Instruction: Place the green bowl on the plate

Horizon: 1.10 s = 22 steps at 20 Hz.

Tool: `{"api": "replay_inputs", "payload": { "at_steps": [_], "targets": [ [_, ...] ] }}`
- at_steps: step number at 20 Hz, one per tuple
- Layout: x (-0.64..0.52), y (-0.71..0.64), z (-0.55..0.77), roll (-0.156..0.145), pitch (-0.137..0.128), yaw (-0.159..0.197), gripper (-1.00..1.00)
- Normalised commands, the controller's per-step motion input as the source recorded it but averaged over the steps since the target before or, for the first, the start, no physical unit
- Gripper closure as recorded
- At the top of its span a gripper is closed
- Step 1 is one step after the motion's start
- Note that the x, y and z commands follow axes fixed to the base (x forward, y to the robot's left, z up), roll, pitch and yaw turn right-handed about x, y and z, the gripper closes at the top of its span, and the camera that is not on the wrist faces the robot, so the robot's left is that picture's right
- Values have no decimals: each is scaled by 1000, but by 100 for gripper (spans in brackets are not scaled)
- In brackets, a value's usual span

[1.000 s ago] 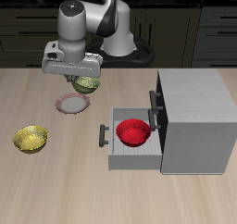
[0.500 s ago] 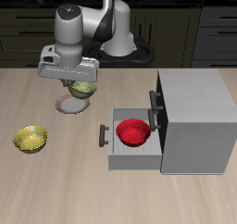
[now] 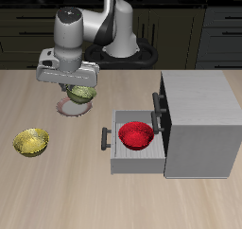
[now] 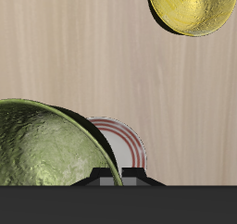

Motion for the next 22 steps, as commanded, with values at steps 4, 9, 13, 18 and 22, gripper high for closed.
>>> {"api": "replay_inputs", "payload": {
  "at_steps": [4,9,13,18,22],
  "targets": [
    [80,27,-65,5,10,-6,100],
    [77,64,-42,13,3,4,100],
    [13,14,-127,-12,39,26,100],
    [-78,-87,-165,-32,65,22,100],
    [-114,-73,45,7,-62,-15,100]
  ]
}}
